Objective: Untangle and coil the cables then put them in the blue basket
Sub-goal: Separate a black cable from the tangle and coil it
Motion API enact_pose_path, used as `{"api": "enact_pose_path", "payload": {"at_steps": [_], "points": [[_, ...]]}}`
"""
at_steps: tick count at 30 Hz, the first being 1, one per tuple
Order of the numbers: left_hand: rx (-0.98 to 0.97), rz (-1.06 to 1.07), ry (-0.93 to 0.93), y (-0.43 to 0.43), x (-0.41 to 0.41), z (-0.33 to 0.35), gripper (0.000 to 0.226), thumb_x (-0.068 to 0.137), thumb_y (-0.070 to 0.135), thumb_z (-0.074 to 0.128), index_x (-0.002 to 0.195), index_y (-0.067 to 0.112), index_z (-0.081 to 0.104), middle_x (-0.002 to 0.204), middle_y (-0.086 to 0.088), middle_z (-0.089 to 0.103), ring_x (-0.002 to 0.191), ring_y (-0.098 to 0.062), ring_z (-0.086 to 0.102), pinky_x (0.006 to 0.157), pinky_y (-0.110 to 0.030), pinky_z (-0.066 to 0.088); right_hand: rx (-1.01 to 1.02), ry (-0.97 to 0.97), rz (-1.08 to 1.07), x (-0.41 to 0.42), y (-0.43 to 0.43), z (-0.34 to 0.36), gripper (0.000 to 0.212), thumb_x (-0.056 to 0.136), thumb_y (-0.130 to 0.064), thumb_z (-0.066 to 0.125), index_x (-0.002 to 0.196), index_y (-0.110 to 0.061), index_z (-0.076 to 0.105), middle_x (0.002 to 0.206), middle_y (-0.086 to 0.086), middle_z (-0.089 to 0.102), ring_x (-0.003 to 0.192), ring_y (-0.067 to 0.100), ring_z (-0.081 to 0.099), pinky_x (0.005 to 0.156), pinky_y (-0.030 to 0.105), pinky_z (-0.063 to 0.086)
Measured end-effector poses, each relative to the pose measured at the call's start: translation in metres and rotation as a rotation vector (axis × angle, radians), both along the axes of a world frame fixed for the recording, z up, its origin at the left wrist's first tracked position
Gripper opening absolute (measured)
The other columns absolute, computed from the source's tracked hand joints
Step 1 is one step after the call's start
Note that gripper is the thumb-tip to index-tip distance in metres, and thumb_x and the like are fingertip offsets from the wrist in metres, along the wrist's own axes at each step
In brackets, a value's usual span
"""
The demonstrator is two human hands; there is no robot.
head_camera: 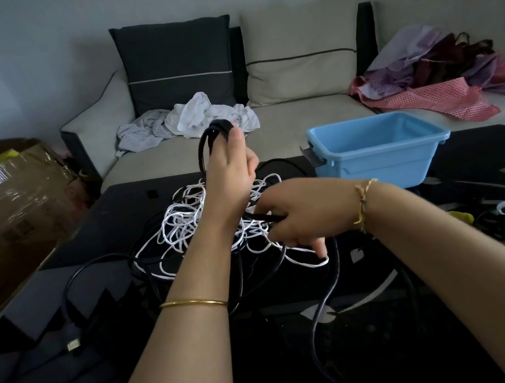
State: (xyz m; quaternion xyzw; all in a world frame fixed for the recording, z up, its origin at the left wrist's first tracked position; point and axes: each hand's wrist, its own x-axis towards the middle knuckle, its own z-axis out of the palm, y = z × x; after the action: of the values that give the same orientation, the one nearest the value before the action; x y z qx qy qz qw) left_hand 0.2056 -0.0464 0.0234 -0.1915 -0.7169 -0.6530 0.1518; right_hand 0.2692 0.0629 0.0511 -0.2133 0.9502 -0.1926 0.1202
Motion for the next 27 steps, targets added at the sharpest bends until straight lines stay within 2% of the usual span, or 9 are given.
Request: {"api": "enact_pose_path", "payload": {"at_steps": [3, 6, 8, 11, 15, 18, 23, 25, 27], "points": [[-0.153, 0.001, -0.014, -0.002, -0.004, -0.015, 0.036, 0.103, 0.03, 0.034, 0.093, -0.003, 0.045, 0.066, -0.011, 0.039, 0.058, -0.022, 0.037, 0.059, -0.029, 0.041, -0.005, 0.128, -0.027, 0.004, 0.012, 0.015, 0.018, 0.085, -0.009, 0.059, 0.101, -0.016, 0.058, 0.064, -0.004, 0.061, 0.035, 0.002, 0.054, 0.057, 0.016, 0.048], [-0.474, 0.059, -0.048, -0.004, -0.01, -0.02, 0.033, 0.1, 0.042, 0.031, 0.092, 0.014, 0.048, 0.063, 0.002, 0.05, 0.066, -0.024, 0.056, 0.082, -0.044, 0.048, -0.005, 0.299, -0.089, 0.0, 0.024, 0.02, 0.019, 0.081, -0.008, 0.063, 0.095, -0.02, 0.063, 0.07, -0.008, 0.057, 0.041, -0.001, 0.053, 0.061, 0.022, 0.05], [-0.607, 0.027, -0.078, -0.005, -0.011, -0.019, 0.032, 0.1, 0.043, 0.029, 0.09, 0.018, 0.046, 0.062, 0.004, 0.05, 0.059, -0.024, 0.06, 0.082, -0.045, 0.049, 0.03, 0.452, -0.154, -0.007, 0.033, 0.021, 0.015, 0.079, -0.013, 0.067, 0.093, -0.02, 0.068, 0.07, -0.011, 0.054, 0.054, 0.001, 0.051, 0.069, 0.023, 0.047], [-0.682, -0.006, -0.092, -0.008, -0.01, -0.018, 0.037, 0.101, 0.043, 0.029, 0.082, 0.016, 0.044, 0.056, 0.005, 0.045, 0.053, -0.022, 0.051, 0.082, -0.049, 0.049, -0.039, 0.578, -0.179, -0.014, 0.042, 0.018, 0.008, 0.079, -0.018, 0.07, 0.087, -0.02, 0.071, 0.068, -0.011, 0.057, 0.054, 0.001, 0.048, 0.076, 0.033, 0.049], [-0.535, -0.195, -0.261, -0.008, -0.007, -0.012, 0.039, 0.103, 0.036, 0.028, 0.093, 0.005, 0.05, 0.044, 0.005, 0.035, 0.04, -0.019, 0.034, 0.06, -0.037, 0.045, -0.036, 0.751, -0.155, -0.021, 0.047, 0.008, 0.015, 0.083, -0.031, 0.065, 0.092, -0.021, 0.071, 0.085, 0.001, 0.069, 0.081, 0.024, 0.061, 0.074, 0.041, 0.048], [-0.353, -0.338, -0.423, -0.006, -0.002, -0.006, 0.037, 0.103, 0.035, 0.026, 0.107, 0.011, 0.054, 0.046, 0.003, 0.035, 0.033, -0.012, 0.029, 0.047, -0.023, 0.037, -0.063, 0.88, -0.174, -0.025, 0.051, 0.003, 0.029, 0.08, -0.041, 0.051, 0.09, -0.022, 0.071, 0.085, 0.001, 0.069, 0.082, 0.027, 0.062, 0.07, 0.043, 0.048], [-0.017, -0.335, -0.512, -0.01, 0.0, -0.003, 0.055, 0.105, 0.036, 0.027, 0.127, -0.01, 0.046, 0.049, -0.001, 0.037, 0.037, -0.015, 0.038, 0.048, -0.025, 0.039, -0.146, 0.909, -0.149, -0.024, 0.05, -0.006, 0.027, 0.081, -0.037, 0.051, 0.086, -0.018, 0.07, 0.081, 0.0, 0.068, 0.077, 0.025, 0.062, 0.066, 0.04, 0.048], [0.056, -0.334, -0.533, -0.01, 0.001, -0.003, 0.052, 0.105, 0.035, 0.028, 0.119, -0.011, 0.047, 0.051, -0.003, 0.04, 0.039, -0.016, 0.043, 0.048, -0.024, 0.041, -0.144, 0.899, -0.121, -0.024, 0.045, -0.007, 0.028, 0.081, -0.037, 0.05, 0.087, -0.018, 0.07, 0.082, 0.001, 0.068, 0.078, 0.026, 0.062, 0.066, 0.041, 0.048], [0.057, -0.374, -0.545, -0.009, 0.005, -0.001, 0.045, 0.105, 0.036, 0.028, 0.092, 0.007, 0.06, 0.049, -0.001, 0.044, 0.04, -0.015, 0.046, 0.049, -0.024, 0.041, -0.114, 0.896, -0.11, -0.025, 0.04, -0.008, 0.03, 0.081, -0.039, 0.048, 0.089, -0.02, 0.069, 0.085, 0.001, 0.068, 0.081, 0.026, 0.062, 0.067, 0.041, 0.048]]}}
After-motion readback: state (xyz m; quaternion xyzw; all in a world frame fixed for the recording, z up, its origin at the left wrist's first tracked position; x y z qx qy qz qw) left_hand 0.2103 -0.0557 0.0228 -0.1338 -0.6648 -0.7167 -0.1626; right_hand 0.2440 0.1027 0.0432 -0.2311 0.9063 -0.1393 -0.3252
